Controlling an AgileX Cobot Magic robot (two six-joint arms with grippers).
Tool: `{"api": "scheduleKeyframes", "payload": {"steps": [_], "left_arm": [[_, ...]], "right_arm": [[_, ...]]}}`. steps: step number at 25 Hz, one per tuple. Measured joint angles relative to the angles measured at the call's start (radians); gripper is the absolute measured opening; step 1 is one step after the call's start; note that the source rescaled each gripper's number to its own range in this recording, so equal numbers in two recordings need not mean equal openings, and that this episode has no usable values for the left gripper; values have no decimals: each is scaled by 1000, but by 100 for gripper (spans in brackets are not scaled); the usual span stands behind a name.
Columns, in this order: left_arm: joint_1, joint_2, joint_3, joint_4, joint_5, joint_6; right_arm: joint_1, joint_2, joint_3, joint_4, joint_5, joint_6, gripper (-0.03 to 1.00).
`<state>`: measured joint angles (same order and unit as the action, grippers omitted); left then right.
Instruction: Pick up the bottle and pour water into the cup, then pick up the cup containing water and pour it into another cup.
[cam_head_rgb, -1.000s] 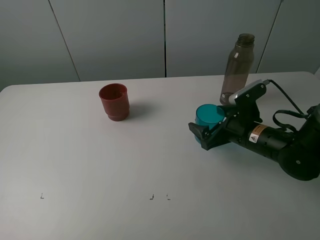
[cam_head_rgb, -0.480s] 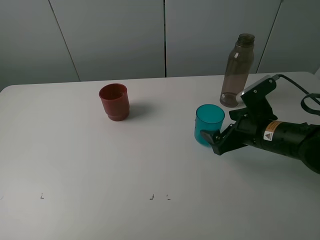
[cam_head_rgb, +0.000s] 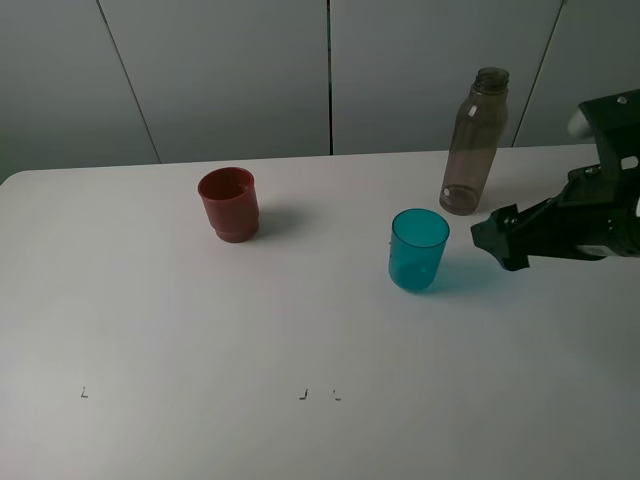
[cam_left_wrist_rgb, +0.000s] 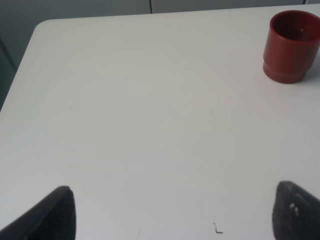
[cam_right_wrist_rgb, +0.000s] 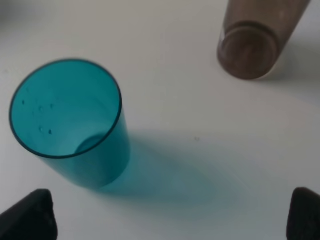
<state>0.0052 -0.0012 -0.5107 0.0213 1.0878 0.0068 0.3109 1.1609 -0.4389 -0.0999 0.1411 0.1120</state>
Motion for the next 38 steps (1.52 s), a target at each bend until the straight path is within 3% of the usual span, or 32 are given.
{"api": "scheduleKeyframes", "payload": {"steps": [4, 6, 22, 31, 38], "left_arm": [[0, 0, 0, 0, 0, -7], [0, 0, 0, 0, 0, 0], [0, 0, 0, 0, 0, 0], [0, 0, 0, 0, 0, -7], [0, 0, 0, 0, 0, -7]], "right_arm": [[0, -143, -152, 10, 313, 17, 100], [0, -209, -193, 0, 417, 21, 100], [0, -768, -154, -28, 1021, 45, 100], [0, -991, -108, -14, 1056, 35, 100], [0, -1143, -75, 12, 963, -1, 100]]}}
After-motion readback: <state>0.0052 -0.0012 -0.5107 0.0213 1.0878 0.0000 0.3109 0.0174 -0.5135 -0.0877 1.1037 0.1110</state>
